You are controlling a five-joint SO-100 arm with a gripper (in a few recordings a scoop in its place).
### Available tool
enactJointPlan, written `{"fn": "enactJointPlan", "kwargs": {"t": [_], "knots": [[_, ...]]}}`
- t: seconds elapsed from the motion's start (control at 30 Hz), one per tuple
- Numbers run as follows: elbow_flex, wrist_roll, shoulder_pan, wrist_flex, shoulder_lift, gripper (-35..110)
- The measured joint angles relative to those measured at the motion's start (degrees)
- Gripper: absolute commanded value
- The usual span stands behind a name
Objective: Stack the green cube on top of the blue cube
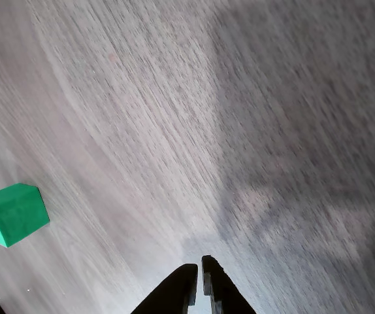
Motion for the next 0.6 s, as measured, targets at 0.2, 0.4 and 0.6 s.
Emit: {"fn": "enactJointPlan", "kwargs": {"t": [0.2, 0.4, 0.6], "knots": [[0.00, -0.35, -3.25, 0.00, 0.00, 0], [-0.97, -2.99, -4.83, -1.76, 0.00, 0], [-19.86, -3.69, -3.52, -9.40, -16.52, 0]]}}
